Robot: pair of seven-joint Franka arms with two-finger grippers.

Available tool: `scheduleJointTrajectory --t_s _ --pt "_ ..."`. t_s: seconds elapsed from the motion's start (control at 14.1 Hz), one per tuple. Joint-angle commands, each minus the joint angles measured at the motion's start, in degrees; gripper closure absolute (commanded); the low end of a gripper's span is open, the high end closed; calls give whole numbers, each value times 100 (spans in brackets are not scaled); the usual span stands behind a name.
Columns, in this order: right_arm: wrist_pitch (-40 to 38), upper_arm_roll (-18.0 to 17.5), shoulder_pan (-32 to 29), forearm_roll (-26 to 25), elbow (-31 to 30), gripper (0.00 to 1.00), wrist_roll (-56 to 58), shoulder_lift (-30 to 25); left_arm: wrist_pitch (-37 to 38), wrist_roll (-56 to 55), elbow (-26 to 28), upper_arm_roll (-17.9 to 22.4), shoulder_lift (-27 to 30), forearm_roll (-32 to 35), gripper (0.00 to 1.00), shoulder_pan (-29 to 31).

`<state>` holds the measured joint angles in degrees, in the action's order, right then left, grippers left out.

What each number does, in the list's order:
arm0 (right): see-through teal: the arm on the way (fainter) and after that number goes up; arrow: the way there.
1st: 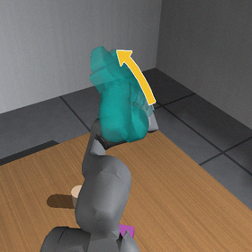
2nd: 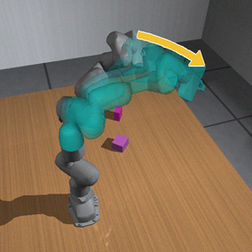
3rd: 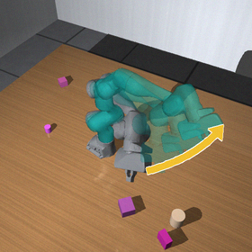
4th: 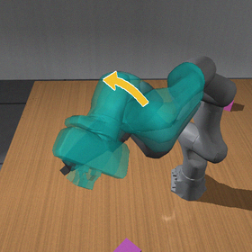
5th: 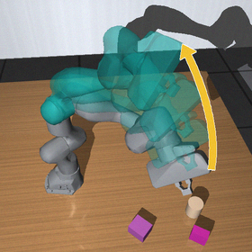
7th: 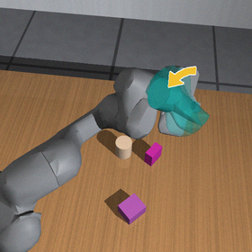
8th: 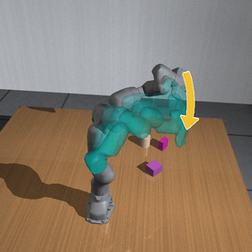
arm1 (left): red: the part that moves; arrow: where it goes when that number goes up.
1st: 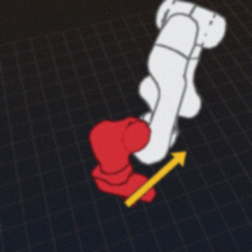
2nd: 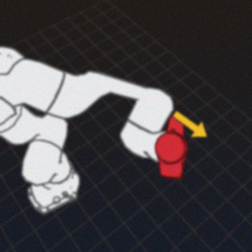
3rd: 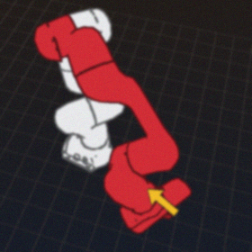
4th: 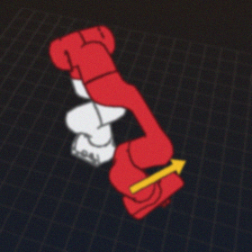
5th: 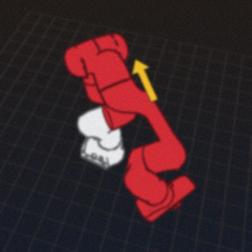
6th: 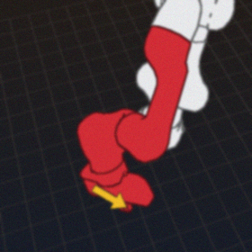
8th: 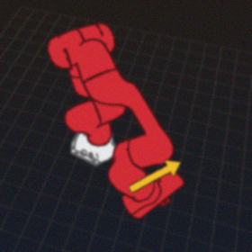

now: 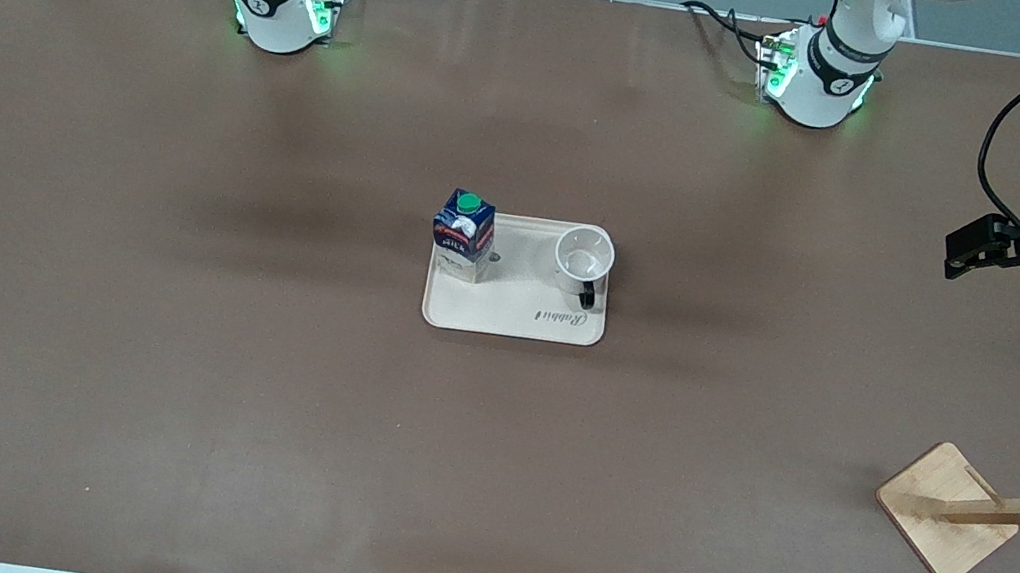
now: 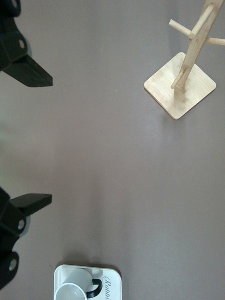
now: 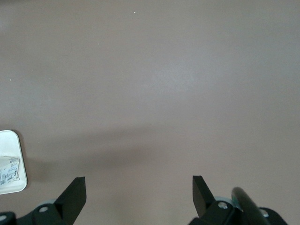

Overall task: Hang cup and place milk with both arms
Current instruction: 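Move the left gripper over the white mug on the tray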

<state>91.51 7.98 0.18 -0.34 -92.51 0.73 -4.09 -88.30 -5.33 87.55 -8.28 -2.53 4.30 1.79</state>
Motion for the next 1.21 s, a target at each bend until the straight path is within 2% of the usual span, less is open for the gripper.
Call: scheduleJointTrajectory --t_s 0.0,0.36,0.5,0.78,1.14 --pt "-63 -77 -123 113 31 0 -30 -39 67 24 -115 10 -45 -60 0 -20" --pt "-63 -77 -123 113 31 0 -38 -39 67 15 -124 2 -63 -130 0 -29" --pt "-63 -77 -123 113 31 0 -38 -31 67 -3 -142 2 -404 -271 0 -38" --pt "-63 -77 -114 113 31 0 -38 -39 67 59 -142 -7 -625 -351 0 -55" --pt "-63 -77 -123 113 31 0 -38 -39 -195 -581 77 -7 -863 -412 0 -686"
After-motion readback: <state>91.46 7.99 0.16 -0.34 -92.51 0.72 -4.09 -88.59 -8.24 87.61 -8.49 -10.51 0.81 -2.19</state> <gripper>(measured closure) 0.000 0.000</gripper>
